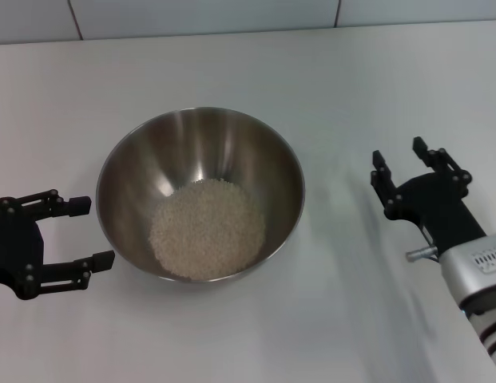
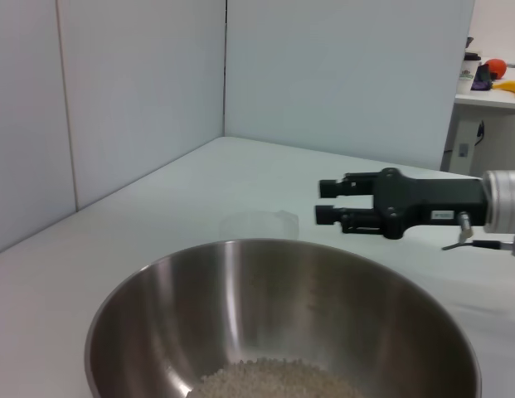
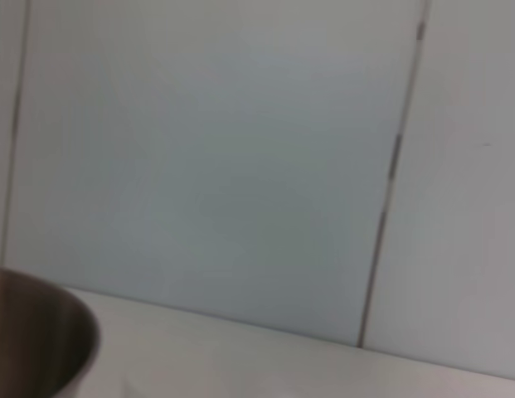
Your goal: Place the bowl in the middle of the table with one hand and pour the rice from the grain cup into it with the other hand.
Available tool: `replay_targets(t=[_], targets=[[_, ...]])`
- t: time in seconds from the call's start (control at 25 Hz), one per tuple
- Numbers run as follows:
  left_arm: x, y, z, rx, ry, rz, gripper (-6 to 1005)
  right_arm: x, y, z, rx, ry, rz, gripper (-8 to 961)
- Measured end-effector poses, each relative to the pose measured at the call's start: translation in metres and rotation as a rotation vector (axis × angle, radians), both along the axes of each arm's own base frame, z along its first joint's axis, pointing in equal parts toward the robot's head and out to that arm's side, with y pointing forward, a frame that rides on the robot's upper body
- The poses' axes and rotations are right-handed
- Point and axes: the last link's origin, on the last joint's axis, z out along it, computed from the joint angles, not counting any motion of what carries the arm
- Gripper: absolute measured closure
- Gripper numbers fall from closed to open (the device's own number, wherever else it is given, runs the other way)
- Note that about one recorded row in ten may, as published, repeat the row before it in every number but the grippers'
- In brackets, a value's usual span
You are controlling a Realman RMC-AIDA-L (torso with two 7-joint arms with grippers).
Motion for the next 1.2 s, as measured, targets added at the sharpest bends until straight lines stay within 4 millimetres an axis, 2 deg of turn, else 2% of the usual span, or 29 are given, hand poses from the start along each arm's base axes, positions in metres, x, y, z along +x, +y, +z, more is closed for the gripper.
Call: replay_targets(t=[0.36,0.6,0.76,0.92,1.04,1.2], targets=[[0.001,0.001,0.0,-0.003,0.003,-0.004,187,0.004,-0.022,0.012,0.049,0.002,0.011,390],[0.001,0.001,-0.002,0.002,0.007,-0.022,187,-0.004,-0.016,0.036,0.014,0.006,0.078,390],[0.001,0.0,-0.002,0.003,0.003,-0.023,187,-0.018,-0.01,0.045,-0.168,0.007,0.136,389],[0.0,-0.002,-0.001,0.003,0.0,-0.021,187,-0.044,-0.017,0.051,-0.362,-0.061,0.198,389],[0.0,-0.004,0.0,-0.003,-0.004,-0.026,187,-0.06,-0.018,0.061,-0.481,-0.117,0.169,389],[0.0,-0.004,0.002,0.0,-0.002,-0.034,187,-0.073,-0.018,0.078,-0.514,-0.203,0.122,389]])
